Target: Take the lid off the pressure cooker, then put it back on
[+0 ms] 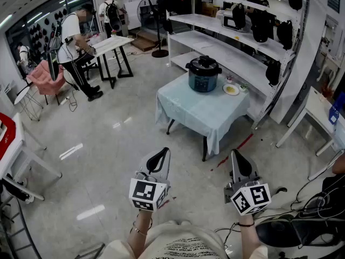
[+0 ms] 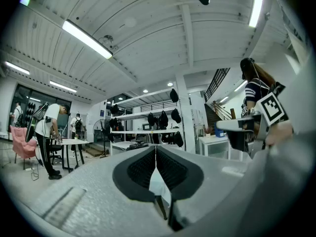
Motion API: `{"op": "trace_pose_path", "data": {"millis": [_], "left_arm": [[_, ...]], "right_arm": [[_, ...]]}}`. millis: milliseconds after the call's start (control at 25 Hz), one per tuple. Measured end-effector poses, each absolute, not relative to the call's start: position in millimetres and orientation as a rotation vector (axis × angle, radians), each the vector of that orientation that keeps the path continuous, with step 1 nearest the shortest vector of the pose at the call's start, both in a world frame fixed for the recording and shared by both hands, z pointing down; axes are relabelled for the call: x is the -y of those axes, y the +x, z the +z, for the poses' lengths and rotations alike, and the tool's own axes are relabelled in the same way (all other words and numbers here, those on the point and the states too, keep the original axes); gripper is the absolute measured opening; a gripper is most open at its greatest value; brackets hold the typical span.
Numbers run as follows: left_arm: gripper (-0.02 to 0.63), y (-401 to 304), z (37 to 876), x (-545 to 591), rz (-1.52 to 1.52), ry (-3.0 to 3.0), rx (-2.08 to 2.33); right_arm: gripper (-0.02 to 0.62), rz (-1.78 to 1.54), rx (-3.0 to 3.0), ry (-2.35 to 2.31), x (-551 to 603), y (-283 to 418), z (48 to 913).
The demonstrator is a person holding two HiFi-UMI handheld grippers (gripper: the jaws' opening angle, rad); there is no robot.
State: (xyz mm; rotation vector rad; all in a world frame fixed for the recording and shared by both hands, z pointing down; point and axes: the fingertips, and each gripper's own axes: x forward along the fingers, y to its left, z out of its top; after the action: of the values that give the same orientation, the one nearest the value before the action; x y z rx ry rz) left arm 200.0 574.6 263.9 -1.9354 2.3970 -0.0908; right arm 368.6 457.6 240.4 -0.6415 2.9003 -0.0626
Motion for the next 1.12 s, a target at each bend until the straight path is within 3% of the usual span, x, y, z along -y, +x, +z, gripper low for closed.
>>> {"op": "trace_pose_path", "data": {"millis": [640,720,880,1000,1120], "left_arm": [[0.029,208,274,-569,-0.050,-1.931,-2.399],[0.037,209,274,-569,-0.040,-1.939,-2.399],[0.180,209,275,-563,-0.008,-1.962,-2.400],[0.227,209,277,-555,-0.001,-1.961,-2.390],[0.253,205,278,-546,-0.007,-1.955,-2.389]], "right_arm": [[0.014,-0.060,-2.873,-0.642,-442,377,256],[0.085,-0.060,-2.873,-0.628,-443,375,257],[0.148,-0.090,-2.876,-0.606,-440,370,261],[0.277,-0.146,-2.864,-0.577,-432,366,266],[0.287,-0.170,-2.867,-0.566,-424,361,270]]}}
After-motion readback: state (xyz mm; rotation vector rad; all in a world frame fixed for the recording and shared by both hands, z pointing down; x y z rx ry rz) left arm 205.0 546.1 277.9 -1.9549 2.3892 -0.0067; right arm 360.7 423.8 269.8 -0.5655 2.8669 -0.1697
